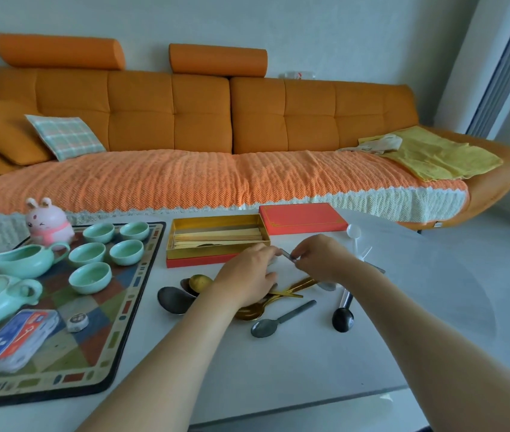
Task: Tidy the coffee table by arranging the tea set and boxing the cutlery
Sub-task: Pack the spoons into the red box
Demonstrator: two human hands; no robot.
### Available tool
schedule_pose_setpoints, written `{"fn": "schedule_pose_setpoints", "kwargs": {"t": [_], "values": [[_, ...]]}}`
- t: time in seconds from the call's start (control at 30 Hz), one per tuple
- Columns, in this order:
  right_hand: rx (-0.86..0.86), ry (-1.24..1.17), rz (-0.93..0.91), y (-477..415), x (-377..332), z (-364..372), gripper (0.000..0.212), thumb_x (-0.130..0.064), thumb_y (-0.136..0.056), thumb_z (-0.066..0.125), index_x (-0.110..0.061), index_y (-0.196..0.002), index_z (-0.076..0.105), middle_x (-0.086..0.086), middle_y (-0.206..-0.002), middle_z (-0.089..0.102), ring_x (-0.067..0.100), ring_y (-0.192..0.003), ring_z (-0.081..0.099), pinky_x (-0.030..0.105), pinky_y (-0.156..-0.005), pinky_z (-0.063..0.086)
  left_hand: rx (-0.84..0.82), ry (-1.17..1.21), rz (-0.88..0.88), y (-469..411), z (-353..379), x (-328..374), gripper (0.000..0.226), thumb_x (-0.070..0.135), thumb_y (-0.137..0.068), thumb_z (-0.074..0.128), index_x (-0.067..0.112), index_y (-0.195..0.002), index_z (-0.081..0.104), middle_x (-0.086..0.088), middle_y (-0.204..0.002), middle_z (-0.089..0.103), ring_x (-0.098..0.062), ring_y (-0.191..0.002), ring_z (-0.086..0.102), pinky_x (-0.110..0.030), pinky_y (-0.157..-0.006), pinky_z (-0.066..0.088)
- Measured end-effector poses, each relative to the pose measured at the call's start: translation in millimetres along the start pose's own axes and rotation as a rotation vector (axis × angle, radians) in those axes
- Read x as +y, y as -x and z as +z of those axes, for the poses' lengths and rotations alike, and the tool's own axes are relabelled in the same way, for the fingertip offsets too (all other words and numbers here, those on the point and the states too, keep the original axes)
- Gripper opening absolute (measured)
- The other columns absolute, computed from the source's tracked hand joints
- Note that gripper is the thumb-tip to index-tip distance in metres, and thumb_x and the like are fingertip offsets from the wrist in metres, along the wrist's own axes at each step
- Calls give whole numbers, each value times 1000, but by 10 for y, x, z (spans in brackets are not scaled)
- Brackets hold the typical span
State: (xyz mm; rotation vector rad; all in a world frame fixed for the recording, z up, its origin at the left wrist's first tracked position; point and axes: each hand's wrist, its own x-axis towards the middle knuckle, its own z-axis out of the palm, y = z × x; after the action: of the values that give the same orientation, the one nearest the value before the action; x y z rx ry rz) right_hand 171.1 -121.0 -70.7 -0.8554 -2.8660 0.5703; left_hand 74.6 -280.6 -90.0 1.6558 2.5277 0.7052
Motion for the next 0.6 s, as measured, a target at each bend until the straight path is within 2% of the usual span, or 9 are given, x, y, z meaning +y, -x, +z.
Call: {"fn": "schedule_pose_setpoints", "kwargs": {"t": [0.07, 0.2, 0.3, 0.33, 0.43, 0.5, 0.6], "values": [[29, -188, -4, -14, -72, -17, 19, -17, -87, 61, -25, -97, 76, -6, -88, 70, 12, -72, 61, 22, -62, 53, 15, 111, -55, -2, -29, -7, 36, 29, -98, 55, 27, -133, 48, 8, -133, 52, -14, -115, 55, -28, -86, 50], [128, -598, 52, -13, -226, -56, 9, -7, -85, 67, -8, -91, 74, -2, -76, 67, 8, -62, 54, 19, -54, 41, 4, 340, -167, -15, -128, 4, 22, 43, -95, 57, 31, -112, 54, 15, -102, 58, -7, -96, 55, -27, -75, 44], [165, -784, 70, -11, -320, -78, 8, -8, -85, 67, -7, -91, 73, 8, -79, 71, 13, -58, 55, 20, -49, 42, 18, 388, -177, -7, -194, -26, 8, 35, -94, 61, 32, -101, 59, 14, -95, 62, -5, -86, 60, -24, -69, 45], [161, -832, 75, -12, -347, -76, 8, -9, -85, 68, -6, -91, 73, 9, -82, 72, 13, -58, 55, 22, -50, 43, 23, 412, -181, 5, -220, -46, 3, 28, -96, 59, 30, -97, 60, 10, -92, 65, -7, -80, 63, -25, -67, 47], [141, -915, 88, -30, -433, -30, 9, -12, -86, 69, -6, -91, 73, 11, -84, 73, 14, -59, 57, 28, -56, 48, 64, 468, -223, 32, -308, -127, 21, 14, -99, 49, 27, -90, 63, 4, -86, 69, -12, -73, 66, -29, -65, 51], [141, -953, 94, -46, -502, 3, 10, -13, -87, 69, -5, -90, 72, 9, -78, 71, 15, -60, 57, 30, -60, 50, 102, 522, -257, 35, -370, -177, 20, 14, -99, 49, 26, -91, 64, 3, -86, 70, -9, -71, 65, -30, -66, 53], [134, -996, 103, -85, -621, 53, 11, -14, -88, 69, -4, -91, 71, 5, -74, 67, 15, -59, 57, 31, -61, 51, 115, 650, -301, 37, -434, -251, 8, 16, -96, 59, 23, -97, 63, -4, -86, 73, -19, -77, 69, -36, -74, 59]]}}
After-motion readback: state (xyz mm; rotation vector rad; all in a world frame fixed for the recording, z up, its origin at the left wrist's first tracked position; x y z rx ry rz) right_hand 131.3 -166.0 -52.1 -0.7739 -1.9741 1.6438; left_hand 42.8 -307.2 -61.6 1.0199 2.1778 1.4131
